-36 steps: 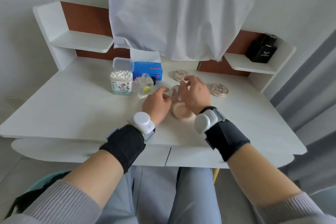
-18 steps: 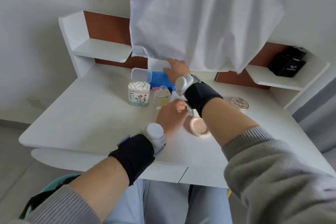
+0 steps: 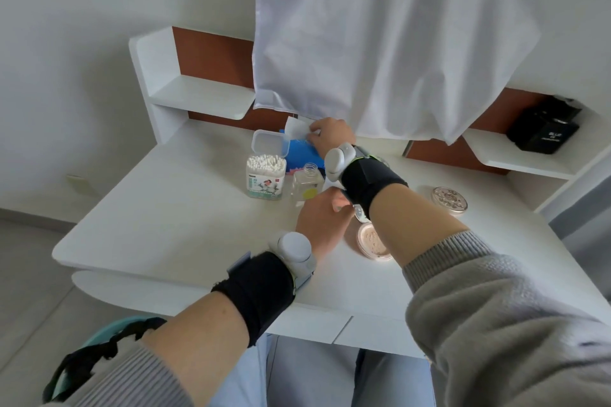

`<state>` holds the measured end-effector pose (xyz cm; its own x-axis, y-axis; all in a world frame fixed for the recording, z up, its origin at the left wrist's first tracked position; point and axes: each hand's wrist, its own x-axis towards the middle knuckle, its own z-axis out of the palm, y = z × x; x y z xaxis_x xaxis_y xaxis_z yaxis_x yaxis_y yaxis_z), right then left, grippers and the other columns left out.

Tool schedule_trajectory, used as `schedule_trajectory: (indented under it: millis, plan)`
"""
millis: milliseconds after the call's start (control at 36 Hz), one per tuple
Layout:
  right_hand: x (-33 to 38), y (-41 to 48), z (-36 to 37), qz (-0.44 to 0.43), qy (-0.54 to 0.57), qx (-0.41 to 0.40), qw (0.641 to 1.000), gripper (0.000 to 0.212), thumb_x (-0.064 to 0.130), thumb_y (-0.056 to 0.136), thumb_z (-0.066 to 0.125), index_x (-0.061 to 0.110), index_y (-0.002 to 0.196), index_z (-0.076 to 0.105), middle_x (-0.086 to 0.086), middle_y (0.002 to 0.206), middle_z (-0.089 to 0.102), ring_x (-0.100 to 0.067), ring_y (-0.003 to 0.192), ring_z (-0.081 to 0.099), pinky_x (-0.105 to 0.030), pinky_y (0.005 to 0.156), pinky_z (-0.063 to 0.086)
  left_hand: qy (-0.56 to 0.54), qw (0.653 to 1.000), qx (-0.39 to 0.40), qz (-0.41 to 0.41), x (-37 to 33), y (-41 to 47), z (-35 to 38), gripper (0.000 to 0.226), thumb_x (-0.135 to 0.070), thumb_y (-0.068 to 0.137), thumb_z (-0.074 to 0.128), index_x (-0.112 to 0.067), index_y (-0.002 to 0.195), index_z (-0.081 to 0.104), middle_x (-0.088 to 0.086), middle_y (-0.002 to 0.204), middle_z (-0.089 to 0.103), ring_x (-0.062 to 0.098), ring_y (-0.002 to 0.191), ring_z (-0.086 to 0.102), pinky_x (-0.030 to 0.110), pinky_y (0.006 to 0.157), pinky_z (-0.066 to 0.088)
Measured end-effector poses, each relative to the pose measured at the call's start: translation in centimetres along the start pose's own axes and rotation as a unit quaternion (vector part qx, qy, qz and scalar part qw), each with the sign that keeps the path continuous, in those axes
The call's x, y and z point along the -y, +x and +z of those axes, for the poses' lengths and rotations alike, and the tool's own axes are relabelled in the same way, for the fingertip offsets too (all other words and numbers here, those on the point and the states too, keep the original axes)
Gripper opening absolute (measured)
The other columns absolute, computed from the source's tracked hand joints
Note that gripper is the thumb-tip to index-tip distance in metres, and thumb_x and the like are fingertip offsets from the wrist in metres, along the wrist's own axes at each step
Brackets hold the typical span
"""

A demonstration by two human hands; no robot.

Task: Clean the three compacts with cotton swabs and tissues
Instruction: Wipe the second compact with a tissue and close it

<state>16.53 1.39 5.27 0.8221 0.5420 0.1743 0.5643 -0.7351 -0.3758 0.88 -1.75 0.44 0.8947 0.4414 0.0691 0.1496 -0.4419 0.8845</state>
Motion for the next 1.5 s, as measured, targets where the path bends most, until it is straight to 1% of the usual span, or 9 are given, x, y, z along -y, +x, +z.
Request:
schedule_trajectory:
  millis: [306,556,750,861,1111,1194,1306,1417,1500]
  plan:
    - [0.8,-0.2,-3.2,-0.014,0.123,-0.182,0.975,0.021,0.025,0.089,0.053,0.017,0.092,0.072,-0.007,0.085,0.071,-0.028,0.079,0.061,-0.030,0.066,0.049,-0.040,0.999,0.001,-0.012,0.6,0.0,0.4,0.015,-0.023,0.086,0.055,-0.026,0.099,0.061,-0.010,0.102,0.068,0.009,0.090,0.061,0.028,0.086,0.047]
    - [1.4,-0.5,-5.5,0.026,0.225,-0.141,0.964,0.021,0.018,0.084,0.056,0.001,0.080,0.067,-0.016,0.074,0.068,-0.036,0.073,0.067,-0.045,0.072,0.056,-0.048,0.999,-0.008,-0.009,0.2,-0.2,0.3,0.018,-0.021,0.087,0.056,-0.022,0.103,0.063,-0.006,0.106,0.069,0.010,0.093,0.059,0.029,0.090,0.046]
    - [1.5,-2.3,-7.3,-0.007,0.339,-0.226,0.913,0.013,0.021,0.089,0.058,0.018,0.088,0.070,0.005,0.073,0.070,-0.009,0.059,0.067,-0.039,0.070,0.058,-0.048,0.999,-0.003,0.001,0.4,-0.3,0.3,0.021,-0.028,0.088,0.057,-0.021,0.107,0.062,-0.006,0.108,0.068,0.011,0.096,0.060,0.033,0.092,0.047]
    - [1.0,-3.6,-8.9,-0.025,0.308,-0.266,0.913,0.016,0.026,0.089,0.057,0.021,0.085,0.071,0.007,0.066,0.067,-0.012,0.058,0.060,-0.031,0.064,0.053,-0.039,0.999,0.004,0.019,0.4,-0.3,0.4,0.023,-0.029,0.088,0.058,-0.021,0.109,0.062,-0.007,0.110,0.067,0.009,0.095,0.059,0.029,0.089,0.046]
    - [-4.1,-7.4,-11.0,0.008,0.249,-0.246,0.937,0.015,0.026,0.083,0.063,0.014,0.087,0.071,-0.001,0.104,0.056,-0.022,0.102,0.051,-0.032,0.085,0.041,-0.040,0.989,-0.100,0.097,0.0,-1.0,0.7,0.024,-0.017,0.087,0.060,-0.019,0.111,0.056,-0.007,0.110,0.054,0.012,0.084,0.052,0.022,0.076,0.038]
    - [-5.3,-9.2,-12.1,0.016,0.359,-0.185,0.915,0.010,0.020,0.079,0.063,0.013,0.072,0.065,0.001,0.081,0.058,-0.018,0.078,0.054,-0.030,0.070,0.042,-0.115,0.983,-0.106,0.095,-1.4,-1.0,0.9,0.023,-0.022,0.090,0.060,-0.016,0.111,0.055,-0.008,0.107,0.058,0.017,0.088,0.057,0.028,0.080,0.045]
    - [-6.5,-10.9,-12.9,0.015,0.474,-0.061,0.878,0.035,0.011,0.084,0.058,0.022,0.053,0.050,0.005,0.057,0.042,-0.013,0.054,0.038,-0.022,0.049,0.031,-0.259,0.965,-0.043,0.025,-5.4,-0.5,1.2,0.061,-0.055,0.080,0.058,-0.021,0.129,0.044,-0.004,0.119,0.058,0.016,0.104,0.060,0.038,0.090,0.052]
    - [-7.5,-12.1,-12.7,0.009,0.480,-0.014,0.877,0.030,0.010,0.089,0.055,0.017,0.062,0.045,0.002,0.058,0.039,-0.010,0.047,0.037,-0.017,0.041,0.030,-0.391,0.919,0.035,-0.050,-8.6,-0.3,1.4,0.040,-0.051,0.094,0.050,-0.017,0.112,0.057,0.004,0.098,0.065,0.016,0.086,0.064,0.025,0.064,0.054]
    - [-8.2,-12.6,-12.2,0.000,0.442,-0.016,0.897,0.024,0.014,0.091,0.057,0.016,0.067,0.054,0.004,0.060,0.051,-0.009,0.054,0.048,-0.020,0.052,0.039,-0.440,0.895,0.055,-0.056,-9.1,-0.4,1.4,0.031,-0.038,0.098,0.048,-0.013,0.108,0.062,0.007,0.096,0.067,0.018,0.085,0.066,0.025,0.065,0.056]
